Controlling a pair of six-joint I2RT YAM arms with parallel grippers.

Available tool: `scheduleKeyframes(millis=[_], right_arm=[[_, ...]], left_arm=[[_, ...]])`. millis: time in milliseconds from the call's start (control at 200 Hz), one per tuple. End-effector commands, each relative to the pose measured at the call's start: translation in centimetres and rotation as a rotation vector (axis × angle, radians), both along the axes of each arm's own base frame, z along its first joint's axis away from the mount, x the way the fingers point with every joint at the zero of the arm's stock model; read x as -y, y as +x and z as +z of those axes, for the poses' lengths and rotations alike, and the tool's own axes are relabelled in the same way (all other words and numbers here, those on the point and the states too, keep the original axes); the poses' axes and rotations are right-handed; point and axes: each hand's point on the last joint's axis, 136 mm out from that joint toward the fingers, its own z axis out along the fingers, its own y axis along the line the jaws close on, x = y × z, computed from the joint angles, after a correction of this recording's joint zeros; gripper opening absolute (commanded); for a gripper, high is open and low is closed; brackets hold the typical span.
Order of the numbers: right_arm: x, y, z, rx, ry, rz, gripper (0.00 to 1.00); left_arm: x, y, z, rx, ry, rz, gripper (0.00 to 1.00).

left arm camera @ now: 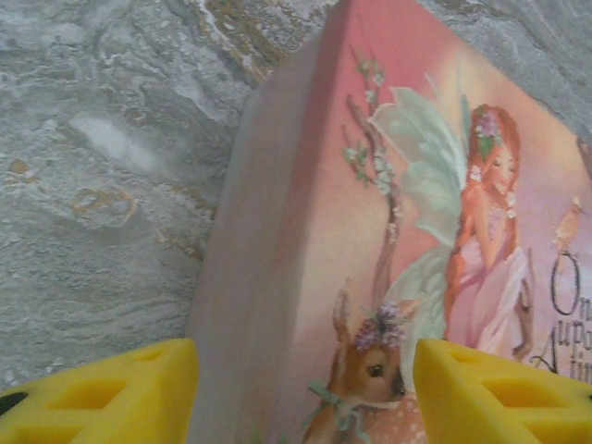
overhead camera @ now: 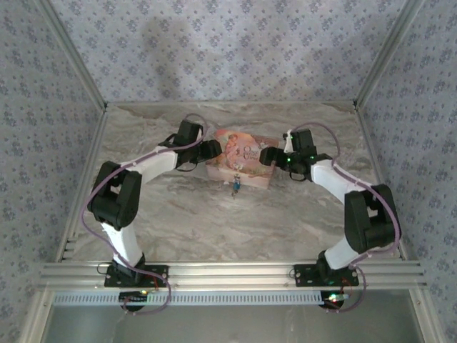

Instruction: Unlock the padlock with the key

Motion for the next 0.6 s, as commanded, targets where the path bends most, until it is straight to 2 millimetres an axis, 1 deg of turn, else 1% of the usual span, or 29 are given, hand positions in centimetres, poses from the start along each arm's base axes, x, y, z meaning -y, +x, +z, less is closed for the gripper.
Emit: scheduleKeyframes(millis=[0,165,395,500,595], right_arm=[[-1.9,1.0,0.9,0.003,0.075,0.045,0.92],[-3.9,1.0,0.4,-0.008,0.071,0.101,0.90],[-5.7,0.2,0.1,-0.014,0.047,0.166,0.89],[-5.6,-0.1,-0.3,-0.019,0.007,0.163,0.90],[-4.2,-0.1,-0.7,-0.024,-0.068,0.128,0.91]], left_arm=[[1.2,-0.5,1.6,0.027,-0.056,-0.025,0.62],[1.1,-2.0,1.3,0.019,-0.084,-0.018,0.60],[0.1,-4.8,1.6,0.032,-0.104,0.009,0.60],[-0.7,-5.7,1.9,0.044,-0.095,0.030,0.60],[-1.5,-6.1,2.0,0.055,-0.072,0.046,0.60]])
